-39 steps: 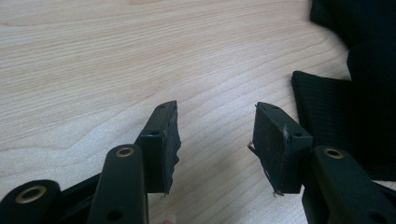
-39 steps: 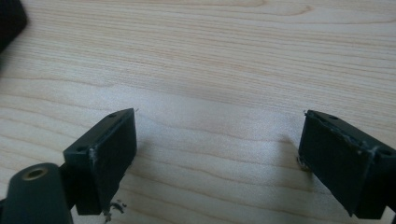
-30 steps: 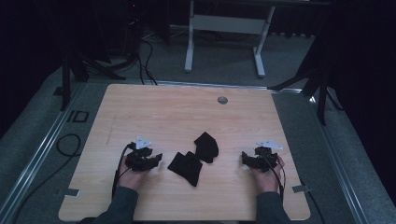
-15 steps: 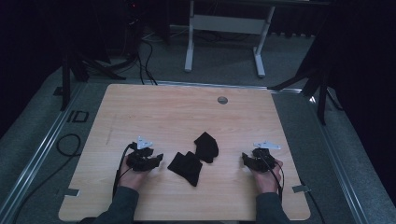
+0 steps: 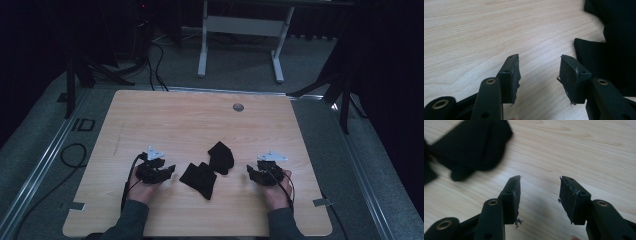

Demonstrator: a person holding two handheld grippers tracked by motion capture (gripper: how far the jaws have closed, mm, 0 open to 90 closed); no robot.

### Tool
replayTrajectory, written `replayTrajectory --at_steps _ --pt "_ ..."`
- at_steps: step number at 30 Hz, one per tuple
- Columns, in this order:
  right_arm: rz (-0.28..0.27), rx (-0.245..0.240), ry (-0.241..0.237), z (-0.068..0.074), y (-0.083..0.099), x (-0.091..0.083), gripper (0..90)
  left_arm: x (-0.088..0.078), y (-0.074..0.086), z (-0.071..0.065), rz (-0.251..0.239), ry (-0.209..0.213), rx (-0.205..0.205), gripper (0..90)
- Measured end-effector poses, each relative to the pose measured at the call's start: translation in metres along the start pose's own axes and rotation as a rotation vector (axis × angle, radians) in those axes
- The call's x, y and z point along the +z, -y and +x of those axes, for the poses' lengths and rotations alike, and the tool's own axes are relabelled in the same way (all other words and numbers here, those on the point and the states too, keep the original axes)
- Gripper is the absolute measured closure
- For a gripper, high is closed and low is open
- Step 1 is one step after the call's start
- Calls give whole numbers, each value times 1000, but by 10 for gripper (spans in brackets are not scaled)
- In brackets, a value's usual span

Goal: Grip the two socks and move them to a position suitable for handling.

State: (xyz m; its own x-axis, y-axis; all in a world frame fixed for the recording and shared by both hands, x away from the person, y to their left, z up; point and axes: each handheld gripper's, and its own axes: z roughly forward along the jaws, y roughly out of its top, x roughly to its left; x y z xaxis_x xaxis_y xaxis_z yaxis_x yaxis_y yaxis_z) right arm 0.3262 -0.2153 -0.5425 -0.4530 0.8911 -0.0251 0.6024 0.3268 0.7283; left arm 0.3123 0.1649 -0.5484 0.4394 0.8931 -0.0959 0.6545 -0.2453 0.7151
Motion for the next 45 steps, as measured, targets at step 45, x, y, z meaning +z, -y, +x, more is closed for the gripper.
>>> replayTrajectory --at_steps 45 --pt "2 -96 -299 104 -20 15 871 4 0 -41 -11 49 131 734"
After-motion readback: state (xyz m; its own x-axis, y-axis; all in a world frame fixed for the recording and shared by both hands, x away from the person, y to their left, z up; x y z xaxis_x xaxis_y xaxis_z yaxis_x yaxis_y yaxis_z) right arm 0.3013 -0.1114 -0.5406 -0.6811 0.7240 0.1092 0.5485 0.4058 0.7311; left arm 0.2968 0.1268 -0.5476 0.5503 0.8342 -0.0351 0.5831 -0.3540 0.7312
